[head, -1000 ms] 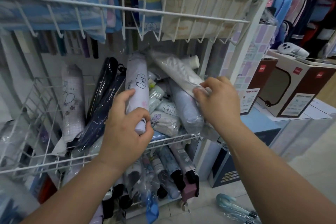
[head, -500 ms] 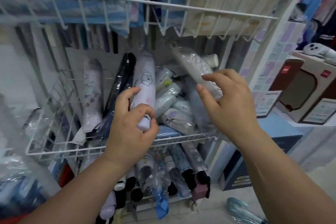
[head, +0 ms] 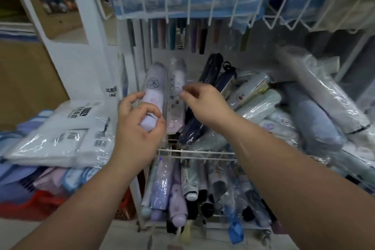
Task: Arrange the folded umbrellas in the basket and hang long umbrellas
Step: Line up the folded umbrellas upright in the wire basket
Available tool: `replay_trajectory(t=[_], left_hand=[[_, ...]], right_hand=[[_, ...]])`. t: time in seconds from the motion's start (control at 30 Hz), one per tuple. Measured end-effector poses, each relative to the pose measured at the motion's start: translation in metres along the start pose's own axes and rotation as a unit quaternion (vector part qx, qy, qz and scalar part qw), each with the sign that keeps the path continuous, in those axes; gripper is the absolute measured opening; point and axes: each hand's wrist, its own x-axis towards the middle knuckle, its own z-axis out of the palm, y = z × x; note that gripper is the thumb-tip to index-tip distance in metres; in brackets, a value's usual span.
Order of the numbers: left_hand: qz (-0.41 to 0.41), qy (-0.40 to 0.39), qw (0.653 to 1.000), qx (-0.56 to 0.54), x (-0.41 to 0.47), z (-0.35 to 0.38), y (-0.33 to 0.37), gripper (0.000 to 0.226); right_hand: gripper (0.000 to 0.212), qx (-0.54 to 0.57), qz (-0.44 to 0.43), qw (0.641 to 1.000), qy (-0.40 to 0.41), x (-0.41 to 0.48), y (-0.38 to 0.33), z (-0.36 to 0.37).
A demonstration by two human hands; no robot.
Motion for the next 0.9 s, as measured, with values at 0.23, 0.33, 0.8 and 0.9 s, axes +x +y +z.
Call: replay_trajectory(t=[0.23,0.33,0.8,0.9], left_hand=[[-0.049,-0.079,0.994,0.063,0.004,0.006,-0.02,0.019],[-0.08,-0.196,0.969,0.128,0.012,0.006,-0.022,0.012],[-0.211,-0.393,0.848,0.286,0.049,0.028,-0.015,0.046],[-0.209,-0.393,0.839,0.313,0.056,0.039,-0.024,0.053]], right_hand=[[0.058,-0.162,0.028,0.976,-0.145,0.045,-0.002,0.034],[0.055,-0.174,0.024,0.965,-0.196,0.046,-0.001,0.033],[0.046,0.013,-0.024,0.999,-0.022,0.028,0.029,0.038],[0.044,0.069,-0.07,0.995,0.022,0.022,0.034,0.032]])
